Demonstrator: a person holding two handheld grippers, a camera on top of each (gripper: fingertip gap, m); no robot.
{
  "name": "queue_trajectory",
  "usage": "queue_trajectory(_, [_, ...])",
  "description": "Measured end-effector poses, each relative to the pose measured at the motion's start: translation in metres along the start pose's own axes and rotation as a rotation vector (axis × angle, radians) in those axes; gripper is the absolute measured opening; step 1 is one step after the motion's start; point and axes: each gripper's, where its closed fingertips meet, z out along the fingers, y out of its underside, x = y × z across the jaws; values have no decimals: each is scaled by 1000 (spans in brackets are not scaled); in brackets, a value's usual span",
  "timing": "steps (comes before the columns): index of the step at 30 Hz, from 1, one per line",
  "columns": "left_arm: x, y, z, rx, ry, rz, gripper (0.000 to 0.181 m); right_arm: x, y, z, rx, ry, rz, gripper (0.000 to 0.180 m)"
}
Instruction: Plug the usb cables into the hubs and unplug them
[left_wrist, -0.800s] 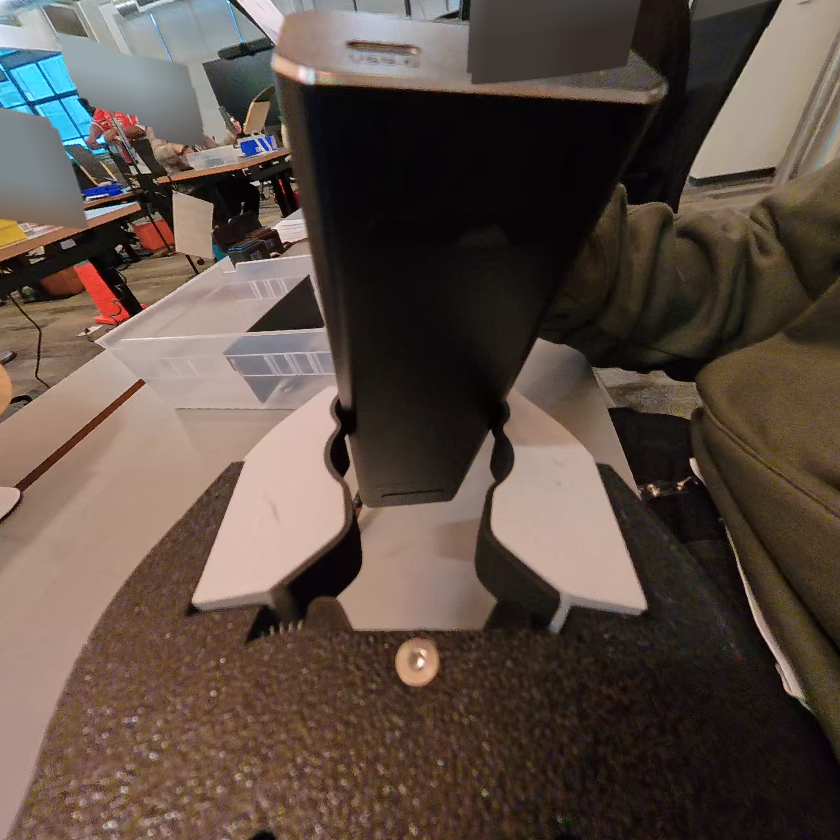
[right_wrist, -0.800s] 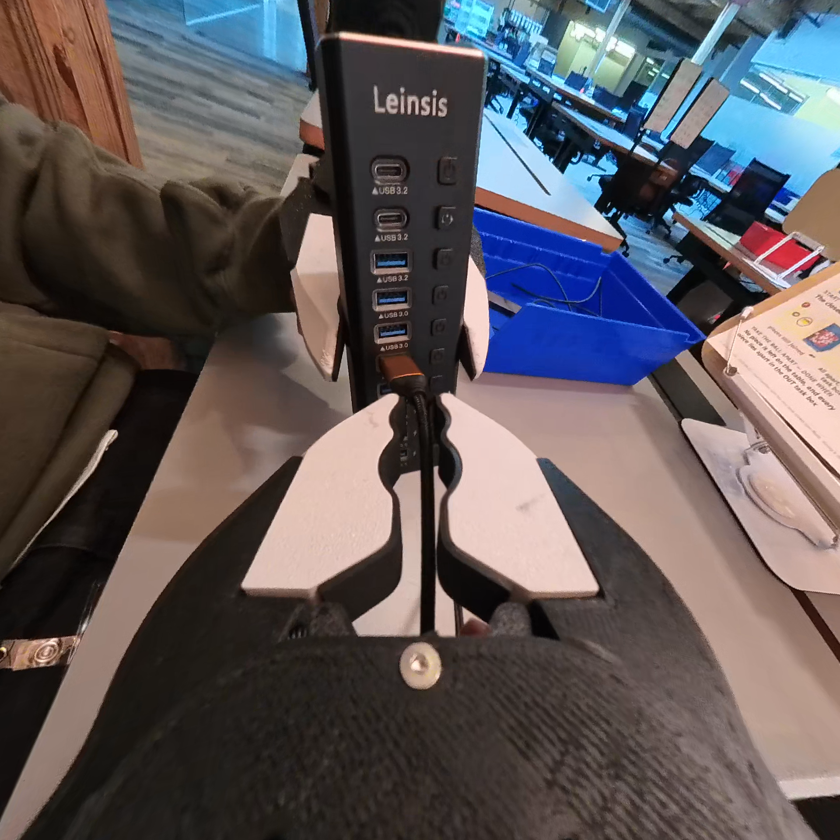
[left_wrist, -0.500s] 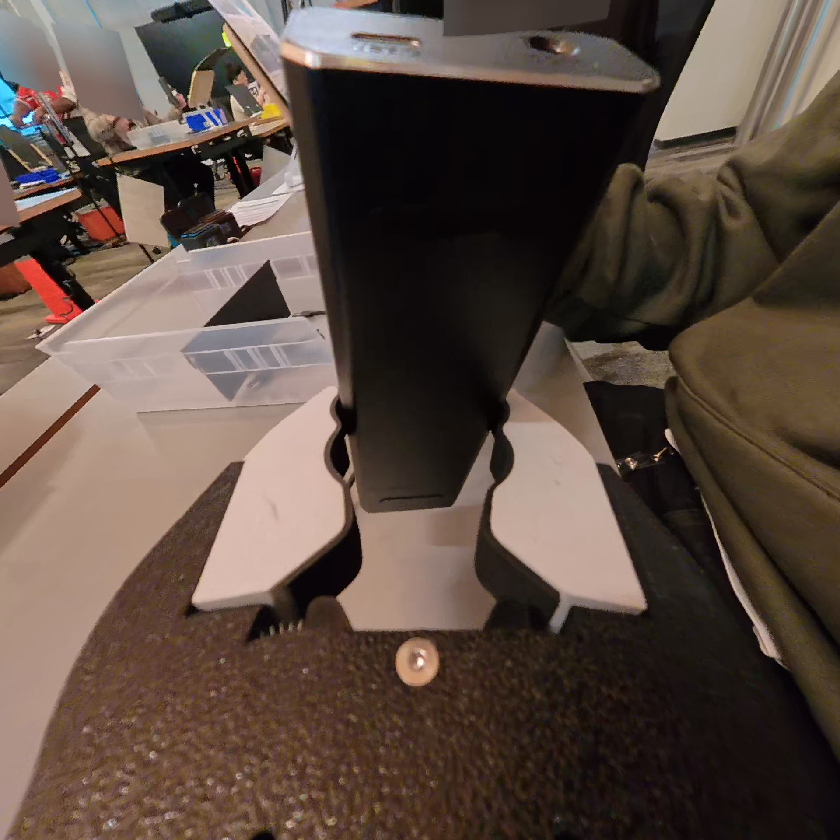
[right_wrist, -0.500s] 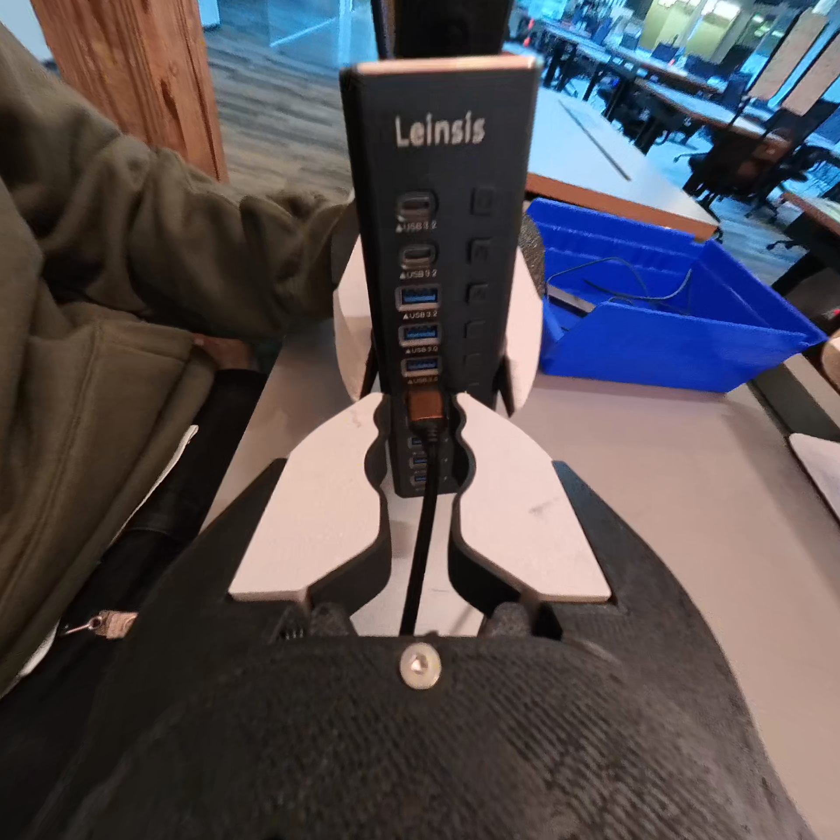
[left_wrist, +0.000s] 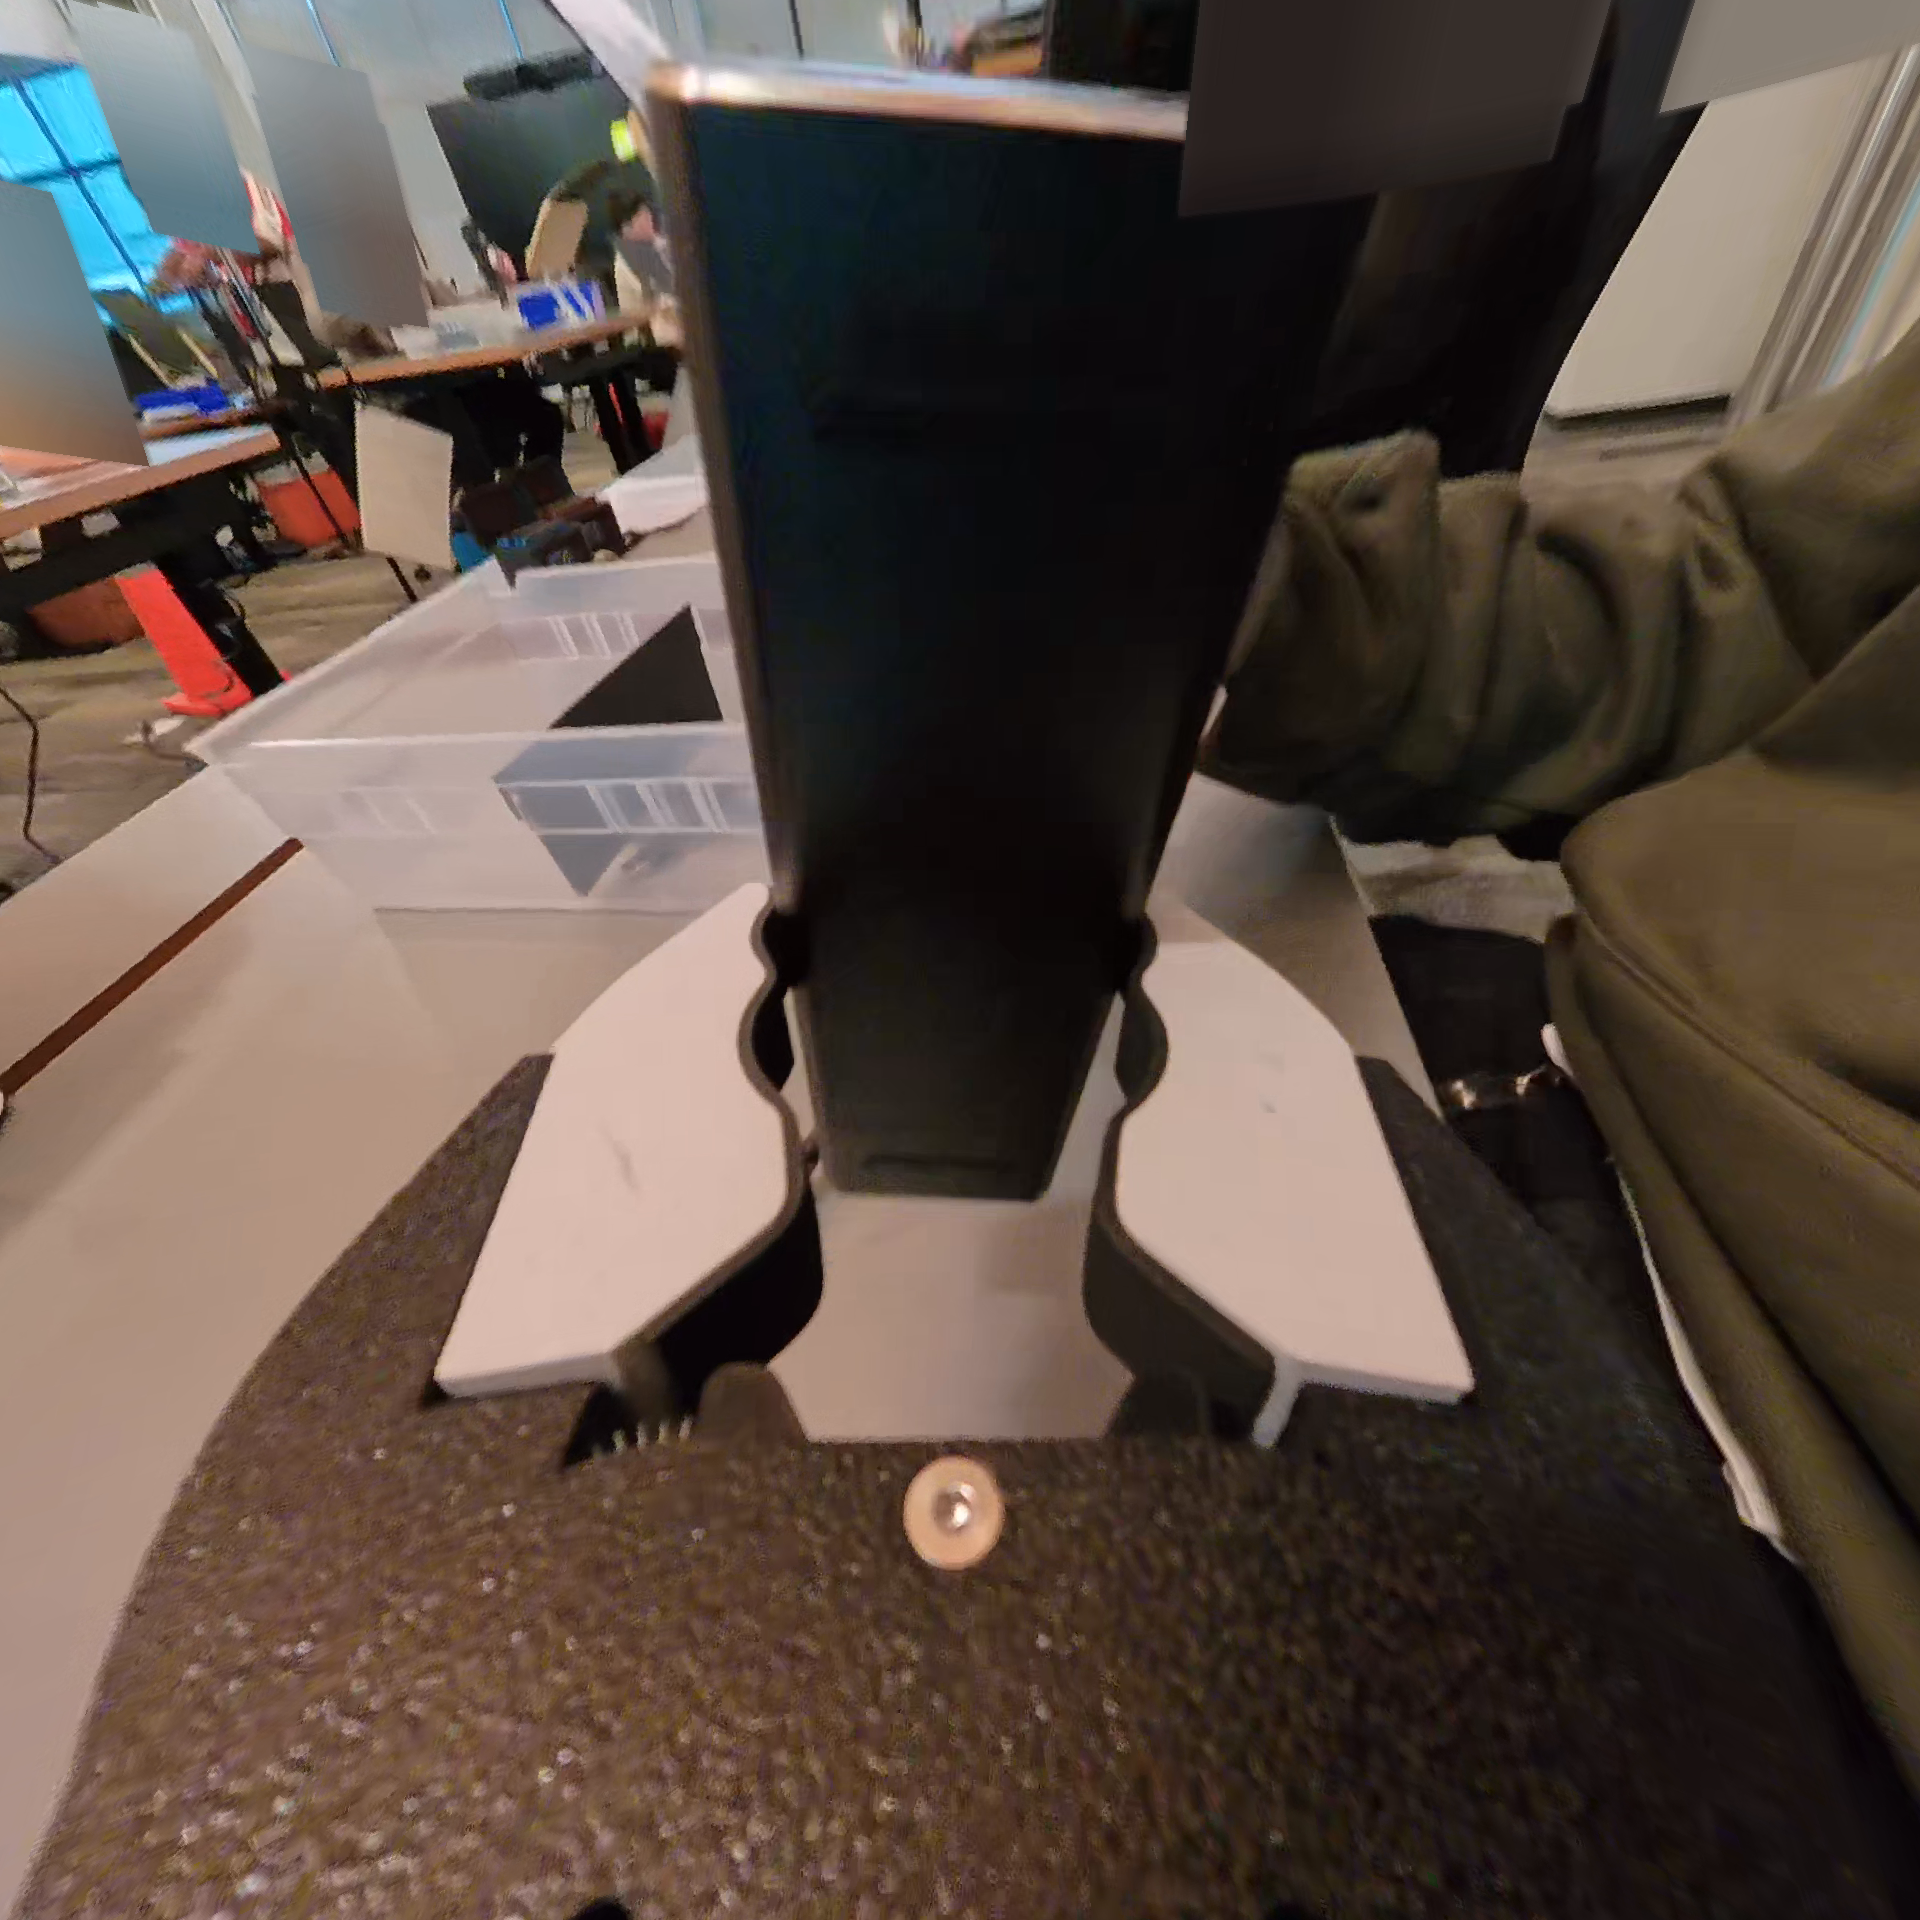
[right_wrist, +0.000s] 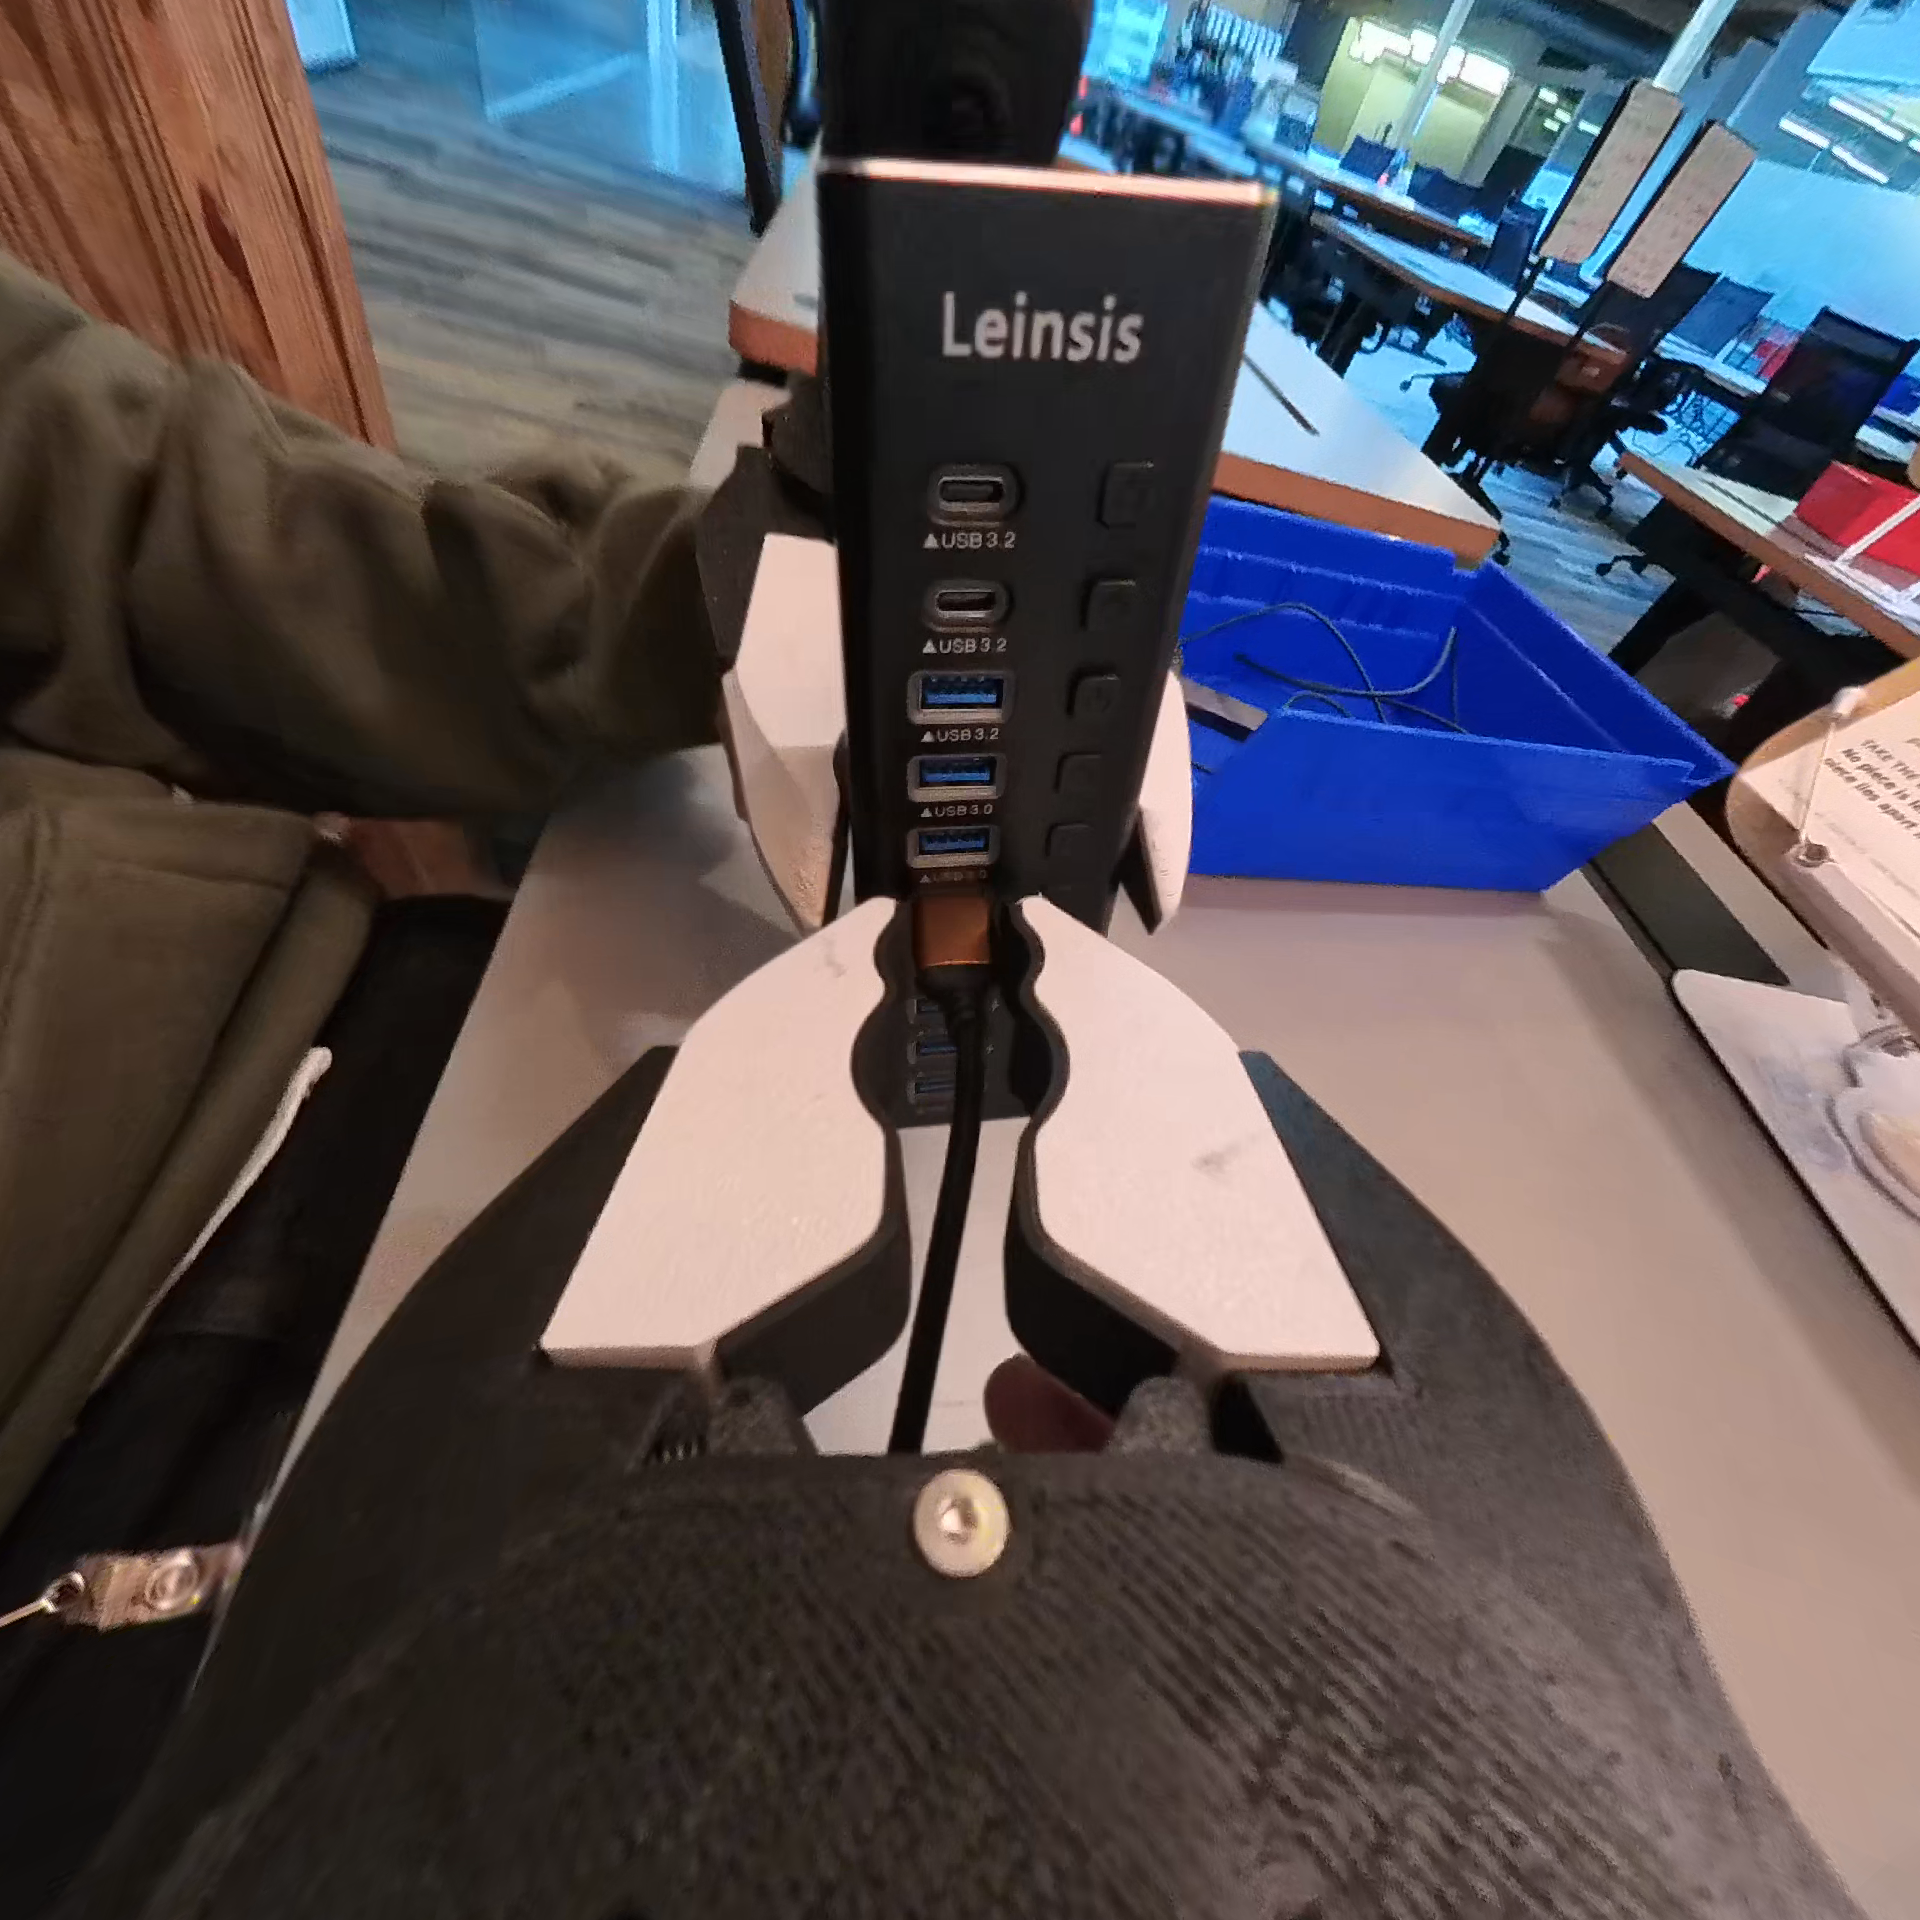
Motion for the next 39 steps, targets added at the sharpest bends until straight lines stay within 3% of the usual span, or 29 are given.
queue_trajectory(14, [-1,-1,0,27,9,-26,58,0,-3,-3,56,-29,32,16])
queue_trajectory(28, [-11,10,5,-141,-113,80,58,7,11,-7,-103,17,61,16])
queue_trajectory(39, [5,-10,10,-41,-51,128,58,-7,-6,-22,-118,-18,-26,16])
